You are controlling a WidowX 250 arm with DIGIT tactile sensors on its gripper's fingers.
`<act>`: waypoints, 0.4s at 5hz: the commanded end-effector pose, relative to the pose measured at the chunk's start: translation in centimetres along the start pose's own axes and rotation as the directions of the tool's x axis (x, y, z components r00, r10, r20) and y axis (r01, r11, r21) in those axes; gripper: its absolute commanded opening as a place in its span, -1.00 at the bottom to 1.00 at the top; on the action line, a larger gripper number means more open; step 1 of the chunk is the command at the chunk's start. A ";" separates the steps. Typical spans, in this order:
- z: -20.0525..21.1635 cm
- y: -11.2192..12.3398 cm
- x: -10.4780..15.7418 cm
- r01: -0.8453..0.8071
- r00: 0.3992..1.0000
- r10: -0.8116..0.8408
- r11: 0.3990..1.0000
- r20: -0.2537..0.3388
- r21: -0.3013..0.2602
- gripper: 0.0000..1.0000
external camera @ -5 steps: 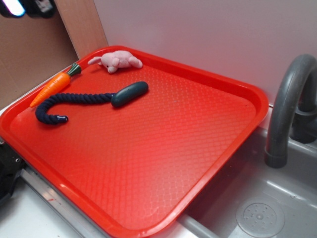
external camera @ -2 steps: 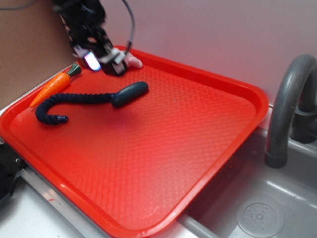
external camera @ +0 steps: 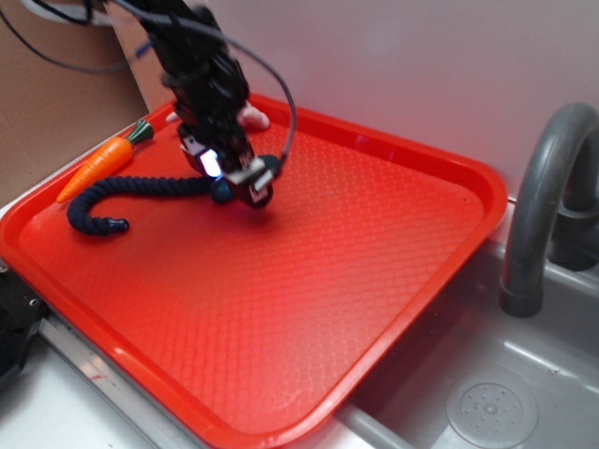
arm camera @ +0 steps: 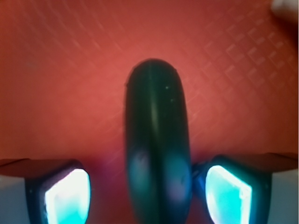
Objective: Grab the plastic pickle.
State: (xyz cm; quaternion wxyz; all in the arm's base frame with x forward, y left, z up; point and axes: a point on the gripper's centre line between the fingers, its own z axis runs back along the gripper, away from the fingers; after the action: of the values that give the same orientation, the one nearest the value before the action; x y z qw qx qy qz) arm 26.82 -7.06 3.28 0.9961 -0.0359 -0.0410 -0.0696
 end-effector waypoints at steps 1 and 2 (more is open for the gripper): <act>-2.2 -2.0 -0.4 0.060 0.997 -0.058 0.997 -0.043 0.056 -1.00; -1.0 -2.1 -0.6 0.048 0.998 -0.043 0.995 -0.052 0.083 -1.00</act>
State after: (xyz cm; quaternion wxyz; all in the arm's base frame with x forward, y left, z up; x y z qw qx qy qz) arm 26.49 -8.42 2.45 0.9971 0.0094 -0.0192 -0.0728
